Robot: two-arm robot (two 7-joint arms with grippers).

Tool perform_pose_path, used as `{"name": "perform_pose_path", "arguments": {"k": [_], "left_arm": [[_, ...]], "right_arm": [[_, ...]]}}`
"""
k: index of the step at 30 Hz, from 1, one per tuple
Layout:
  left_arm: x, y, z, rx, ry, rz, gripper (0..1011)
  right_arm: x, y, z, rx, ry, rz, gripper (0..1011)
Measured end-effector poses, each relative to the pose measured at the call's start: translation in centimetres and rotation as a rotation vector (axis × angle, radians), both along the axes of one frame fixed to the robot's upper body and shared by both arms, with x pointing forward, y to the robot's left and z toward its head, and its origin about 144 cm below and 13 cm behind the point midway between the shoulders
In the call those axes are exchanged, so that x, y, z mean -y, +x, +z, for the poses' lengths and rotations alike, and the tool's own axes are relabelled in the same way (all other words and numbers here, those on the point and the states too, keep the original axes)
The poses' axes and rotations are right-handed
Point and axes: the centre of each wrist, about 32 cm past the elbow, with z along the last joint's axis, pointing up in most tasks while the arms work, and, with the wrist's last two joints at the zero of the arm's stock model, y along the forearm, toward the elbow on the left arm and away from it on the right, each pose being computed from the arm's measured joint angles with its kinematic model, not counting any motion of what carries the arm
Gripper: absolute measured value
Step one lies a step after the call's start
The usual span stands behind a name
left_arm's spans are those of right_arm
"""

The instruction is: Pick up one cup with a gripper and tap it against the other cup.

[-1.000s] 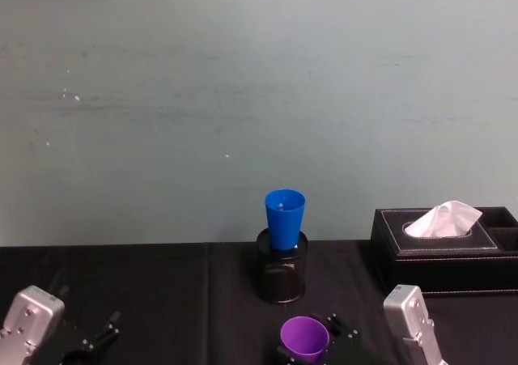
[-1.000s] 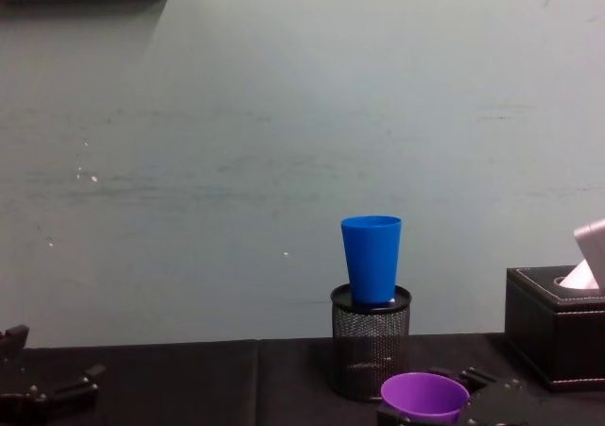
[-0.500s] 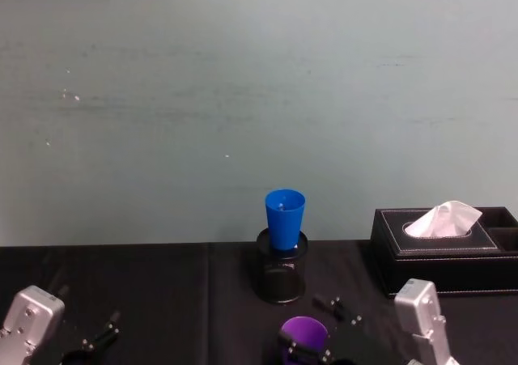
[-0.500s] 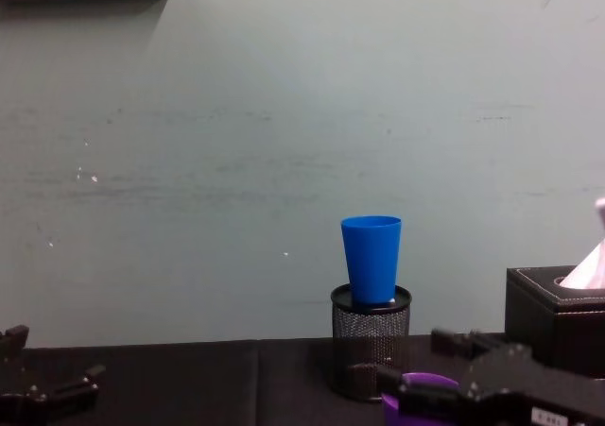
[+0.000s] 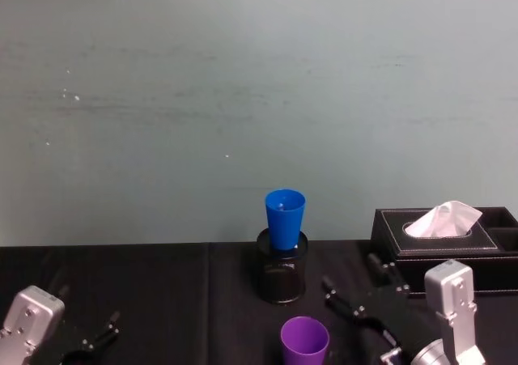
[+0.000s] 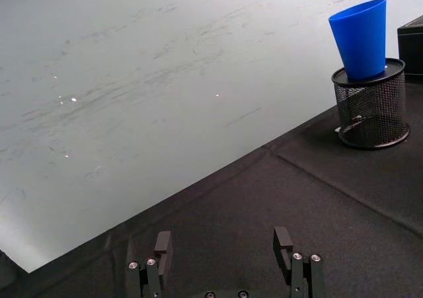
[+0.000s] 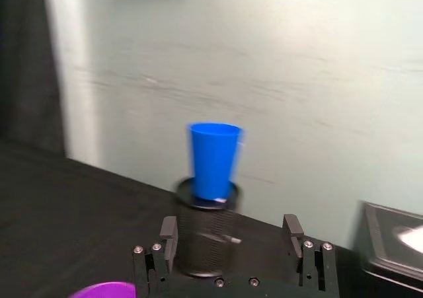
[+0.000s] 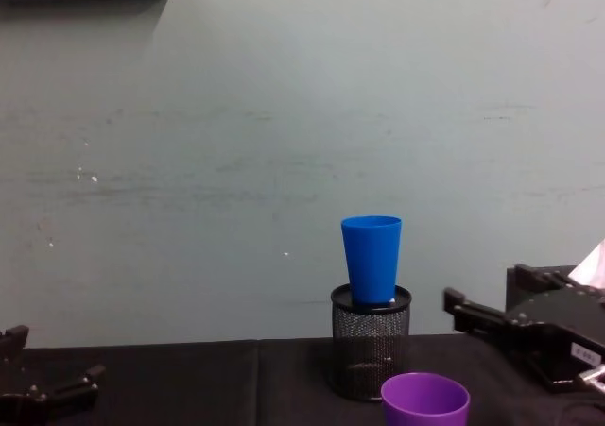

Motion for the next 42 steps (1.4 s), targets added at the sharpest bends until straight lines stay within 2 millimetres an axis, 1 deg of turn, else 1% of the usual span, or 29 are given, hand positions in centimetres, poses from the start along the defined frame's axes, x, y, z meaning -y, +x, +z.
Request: {"name": "perform_pose_path", "arguments": {"k": [6,11,16,42], "left_arm": [[0.00,0.00,0.00,0.000,0.000,0.000,1000],[0.00,0.00,0.00,0.000,0.000,0.000,1000],[0.00,0.00,0.00,0.000,0.000,0.000,1000],[0.00,0.00,0.00,0.000,0.000,0.000,1000]], "right_arm": [[-0.22,0.00,0.13,-0.026,-0.004,-0.168,1003],[-0.31,0.12,-0.13,-0.038,-0.001,-0.240,1003],[-0.57,0.53,-0.34,-0.052,0.004,-0.244,1003],[-0.49,0.41,-0.24,-0.048,0.000,-0.243,1003]]}}
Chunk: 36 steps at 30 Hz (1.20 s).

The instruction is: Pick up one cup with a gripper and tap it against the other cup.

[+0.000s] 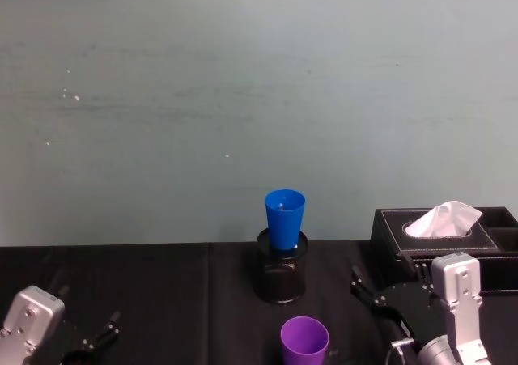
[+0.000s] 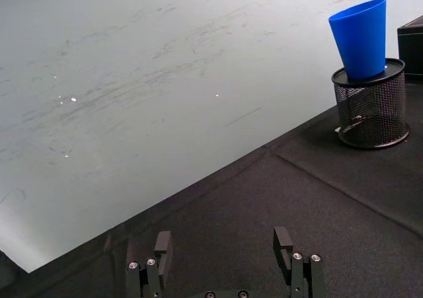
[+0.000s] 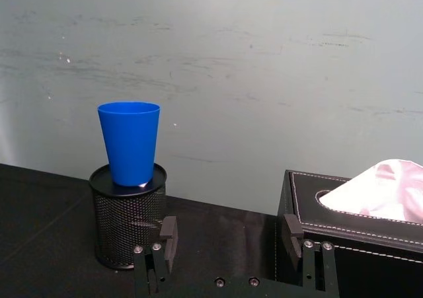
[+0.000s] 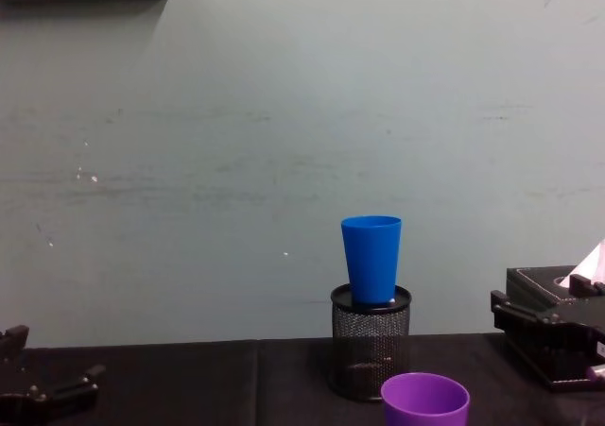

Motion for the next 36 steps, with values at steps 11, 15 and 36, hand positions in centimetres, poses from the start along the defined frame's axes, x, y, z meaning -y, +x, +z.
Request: {"name": "perform_pose_path", "arguments": {"k": [11,15,36], "left_arm": [[0.00,0.00,0.00,0.000,0.000,0.000,1000],[0.00,0.00,0.00,0.000,0.000,0.000,1000],[0.00,0.00,0.00,0.000,0.000,0.000,1000]], "right_arm": [[0.03,-0.02,0.01,0.001,-0.001,-0.001,1003],[0.03,-0.02,0.01,0.001,-0.001,-0.001,1003],[0.03,-0.02,0.01,0.001,-0.001,-0.001,1003]]}}
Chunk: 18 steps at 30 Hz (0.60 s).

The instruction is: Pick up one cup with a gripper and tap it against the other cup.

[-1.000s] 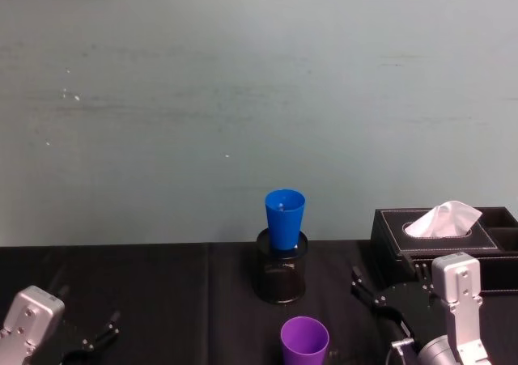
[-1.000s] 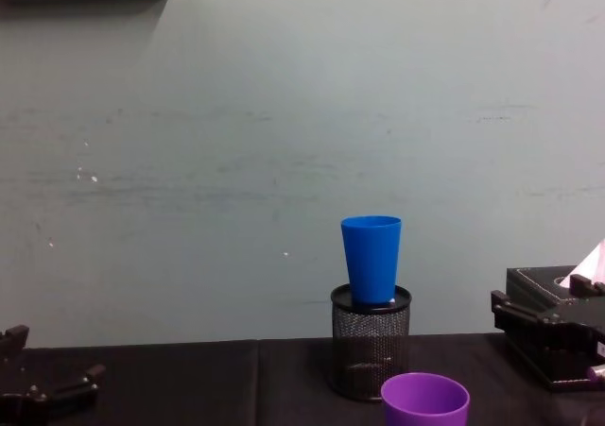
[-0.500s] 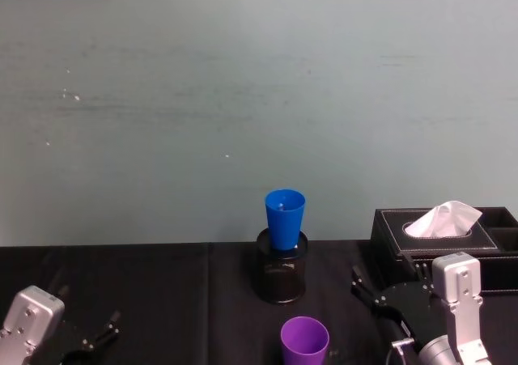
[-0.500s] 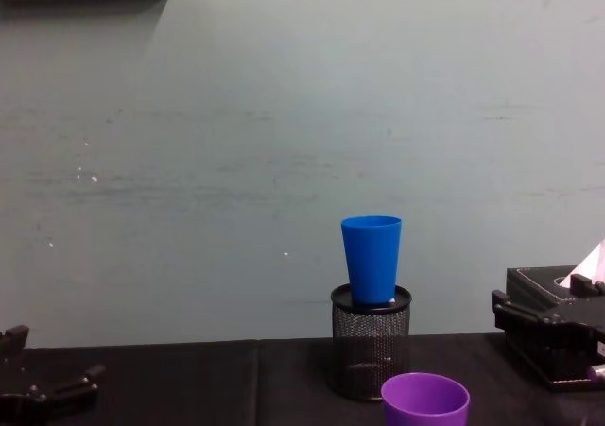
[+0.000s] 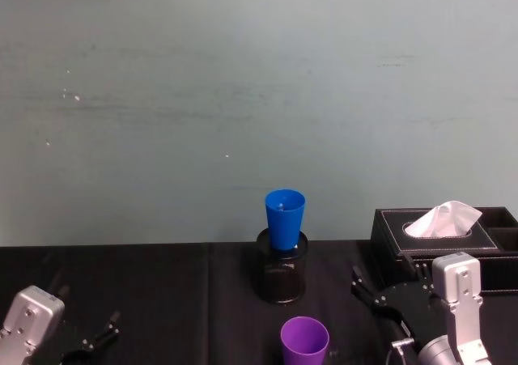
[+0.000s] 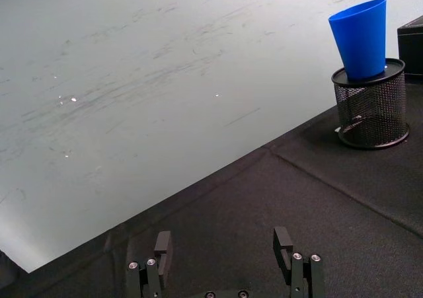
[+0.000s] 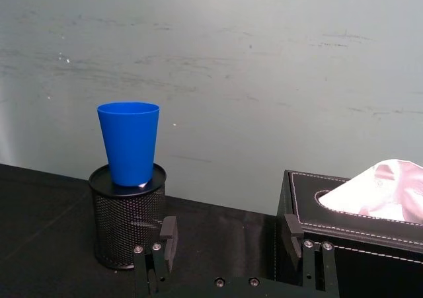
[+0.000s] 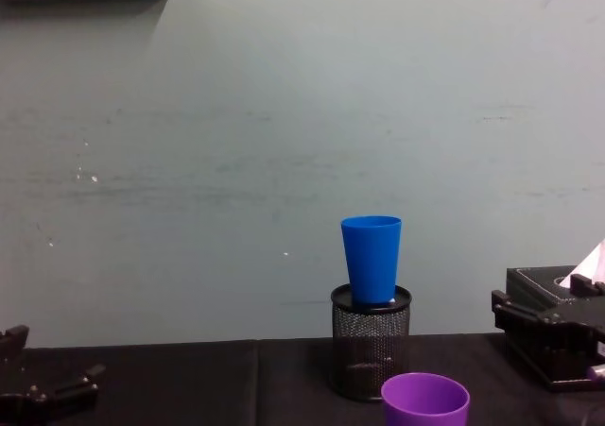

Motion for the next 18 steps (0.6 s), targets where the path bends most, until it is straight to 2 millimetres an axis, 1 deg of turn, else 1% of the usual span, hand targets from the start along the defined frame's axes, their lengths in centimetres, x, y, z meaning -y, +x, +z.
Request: {"name": "perform_pose_path", "arguments": {"k": [18], "left_arm": [[0.00,0.00,0.00,0.000,0.000,0.000,1000]], "right_arm": [[0.00,0.00,0.00,0.000,0.000,0.000,1003]]}}
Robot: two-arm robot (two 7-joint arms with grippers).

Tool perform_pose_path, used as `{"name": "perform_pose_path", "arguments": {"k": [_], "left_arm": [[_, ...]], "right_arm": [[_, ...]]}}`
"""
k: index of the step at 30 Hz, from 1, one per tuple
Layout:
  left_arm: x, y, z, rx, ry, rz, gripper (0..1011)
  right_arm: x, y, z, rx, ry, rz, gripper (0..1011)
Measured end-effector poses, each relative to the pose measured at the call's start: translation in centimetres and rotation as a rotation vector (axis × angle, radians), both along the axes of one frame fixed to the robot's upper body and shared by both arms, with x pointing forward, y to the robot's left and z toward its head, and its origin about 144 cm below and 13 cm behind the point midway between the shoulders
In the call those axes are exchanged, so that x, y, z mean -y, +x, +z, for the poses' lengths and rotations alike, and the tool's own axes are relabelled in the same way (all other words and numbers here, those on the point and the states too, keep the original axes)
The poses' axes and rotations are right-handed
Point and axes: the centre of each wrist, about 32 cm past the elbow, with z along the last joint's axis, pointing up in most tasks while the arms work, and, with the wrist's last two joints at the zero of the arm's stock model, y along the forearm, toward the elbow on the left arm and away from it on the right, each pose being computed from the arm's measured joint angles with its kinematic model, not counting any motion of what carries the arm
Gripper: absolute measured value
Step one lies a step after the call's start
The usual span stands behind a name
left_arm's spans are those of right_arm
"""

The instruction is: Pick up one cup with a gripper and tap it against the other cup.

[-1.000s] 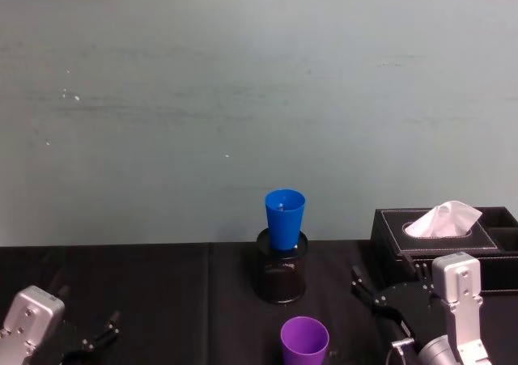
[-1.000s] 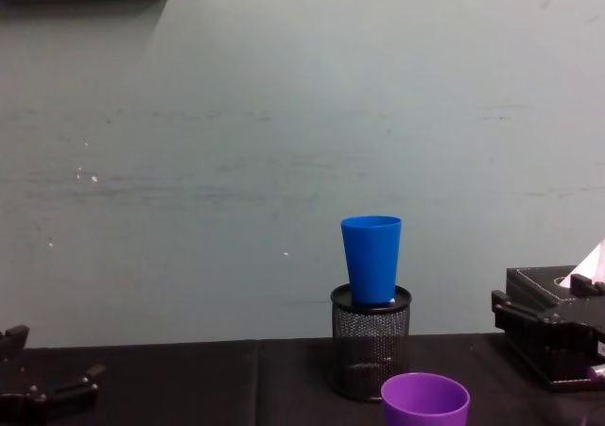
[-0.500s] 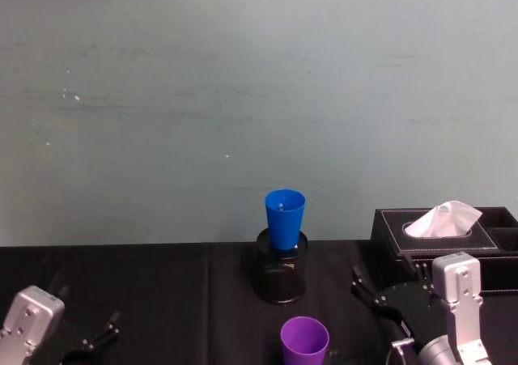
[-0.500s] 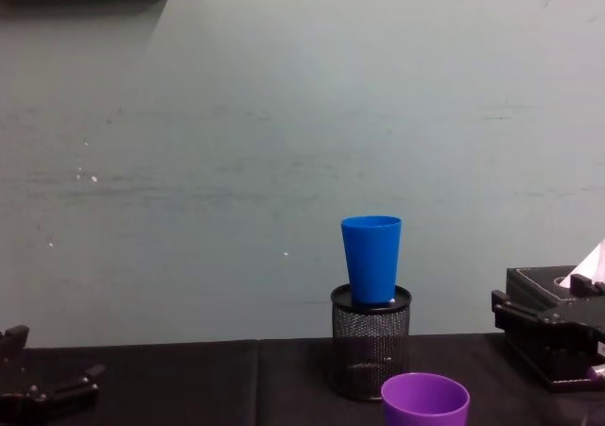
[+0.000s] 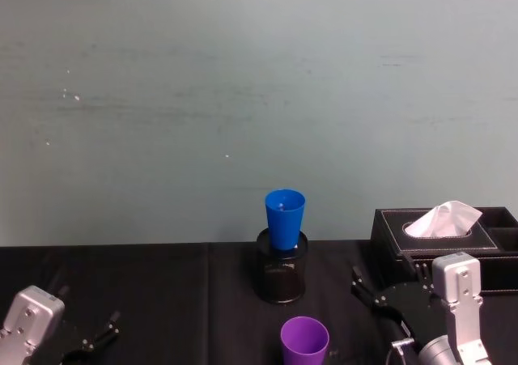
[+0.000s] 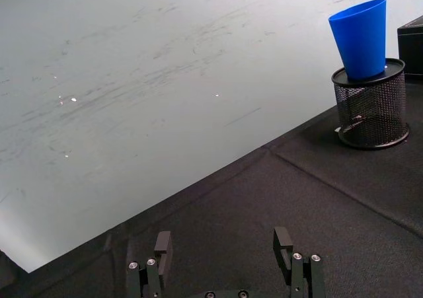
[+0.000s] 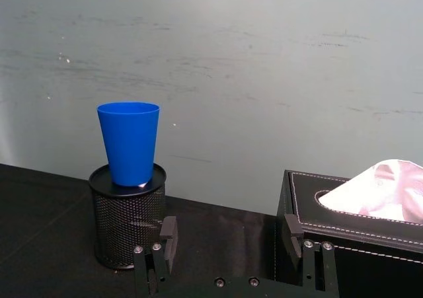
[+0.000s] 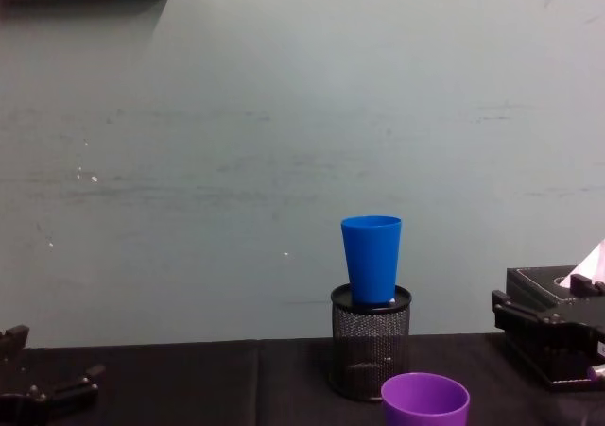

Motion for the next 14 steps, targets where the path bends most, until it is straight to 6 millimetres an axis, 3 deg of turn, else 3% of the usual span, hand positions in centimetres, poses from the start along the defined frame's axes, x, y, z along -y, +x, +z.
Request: {"name": "perform_pose_path", "arguments": {"k": [14], "left_arm": [[0.00,0.00,0.00,0.000,0.000,0.000,1000]], "right_arm": [[0.00,0.00,0.00,0.000,0.000,0.000,1003]]}}
